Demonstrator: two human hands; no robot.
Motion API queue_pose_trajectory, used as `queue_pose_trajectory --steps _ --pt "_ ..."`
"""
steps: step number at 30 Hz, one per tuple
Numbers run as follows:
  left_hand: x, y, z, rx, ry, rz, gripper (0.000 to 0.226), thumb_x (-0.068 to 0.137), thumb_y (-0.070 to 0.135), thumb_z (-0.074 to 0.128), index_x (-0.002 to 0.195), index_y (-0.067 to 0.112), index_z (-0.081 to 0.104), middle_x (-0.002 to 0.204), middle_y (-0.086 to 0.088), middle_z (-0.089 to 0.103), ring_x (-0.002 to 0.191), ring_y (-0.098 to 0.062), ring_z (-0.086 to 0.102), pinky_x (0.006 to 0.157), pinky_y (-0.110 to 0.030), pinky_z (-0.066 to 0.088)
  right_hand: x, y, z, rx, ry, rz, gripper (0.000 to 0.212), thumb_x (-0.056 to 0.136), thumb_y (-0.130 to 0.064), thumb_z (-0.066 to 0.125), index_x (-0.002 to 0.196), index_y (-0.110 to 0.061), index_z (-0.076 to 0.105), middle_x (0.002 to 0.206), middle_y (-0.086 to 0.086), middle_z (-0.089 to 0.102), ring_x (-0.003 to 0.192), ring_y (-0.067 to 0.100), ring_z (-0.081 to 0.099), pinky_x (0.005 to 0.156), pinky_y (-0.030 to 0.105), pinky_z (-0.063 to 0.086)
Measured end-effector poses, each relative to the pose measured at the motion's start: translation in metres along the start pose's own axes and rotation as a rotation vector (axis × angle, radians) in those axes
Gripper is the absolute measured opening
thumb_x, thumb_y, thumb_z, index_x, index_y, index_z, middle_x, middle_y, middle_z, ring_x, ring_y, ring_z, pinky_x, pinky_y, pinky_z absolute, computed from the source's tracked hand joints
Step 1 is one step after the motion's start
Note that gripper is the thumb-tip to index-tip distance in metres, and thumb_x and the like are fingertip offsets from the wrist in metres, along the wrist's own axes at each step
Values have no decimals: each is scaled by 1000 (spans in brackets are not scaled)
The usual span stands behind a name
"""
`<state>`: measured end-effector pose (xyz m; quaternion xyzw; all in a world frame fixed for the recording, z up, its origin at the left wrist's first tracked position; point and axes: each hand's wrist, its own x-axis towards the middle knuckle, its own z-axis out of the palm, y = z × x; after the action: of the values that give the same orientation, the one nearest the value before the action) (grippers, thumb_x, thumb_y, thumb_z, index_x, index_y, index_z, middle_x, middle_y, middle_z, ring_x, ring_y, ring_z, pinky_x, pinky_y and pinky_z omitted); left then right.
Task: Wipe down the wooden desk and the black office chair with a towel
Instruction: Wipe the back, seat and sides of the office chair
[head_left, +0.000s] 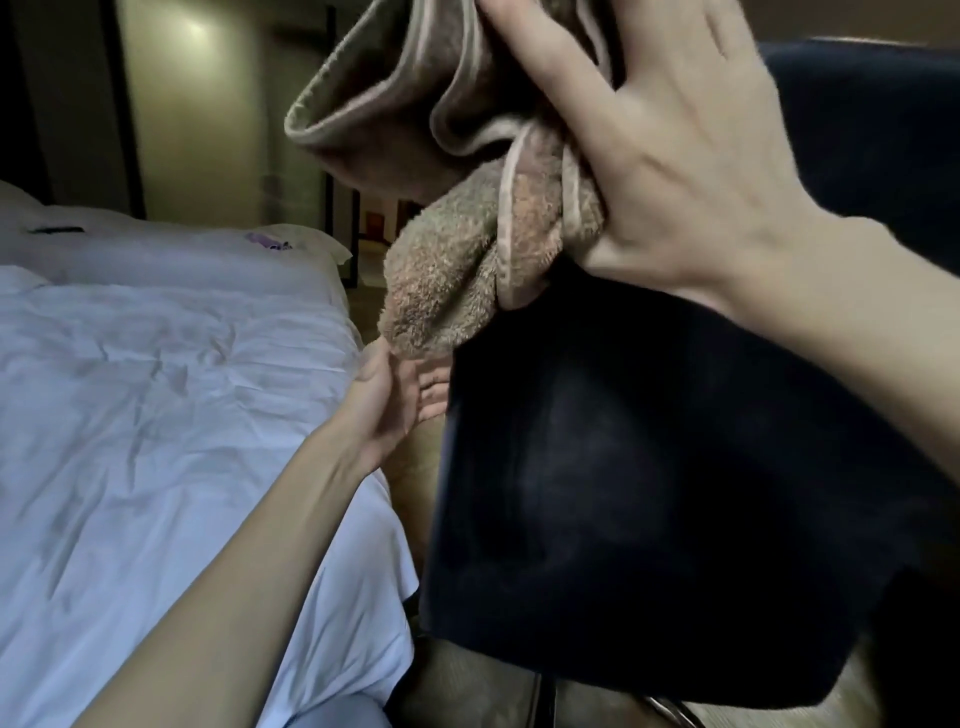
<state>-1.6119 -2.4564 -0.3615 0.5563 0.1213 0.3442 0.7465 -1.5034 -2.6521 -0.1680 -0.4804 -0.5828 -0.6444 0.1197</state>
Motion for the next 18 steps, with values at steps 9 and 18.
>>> queue_pose_trajectory --steps 9,18 --pt "12 0 -1 -87 10 -18 79 94 81 35 112 18 80 124 -17 67 120 -33 63 106 -42 49 -101 -62 60 203 -135 -1 59 70 -39 71 122 -12 70 142 15 60 141 40 45 123 62 15" --pt "16 -21 -8 -175 31 -2 83 95 79 31 115 6 66 103 -11 65 91 -19 63 81 -31 50 -267 -204 103 404 -622 -323 43 82 -32 64 124 -21 64 135 2 63 136 26 52 129 51 10"
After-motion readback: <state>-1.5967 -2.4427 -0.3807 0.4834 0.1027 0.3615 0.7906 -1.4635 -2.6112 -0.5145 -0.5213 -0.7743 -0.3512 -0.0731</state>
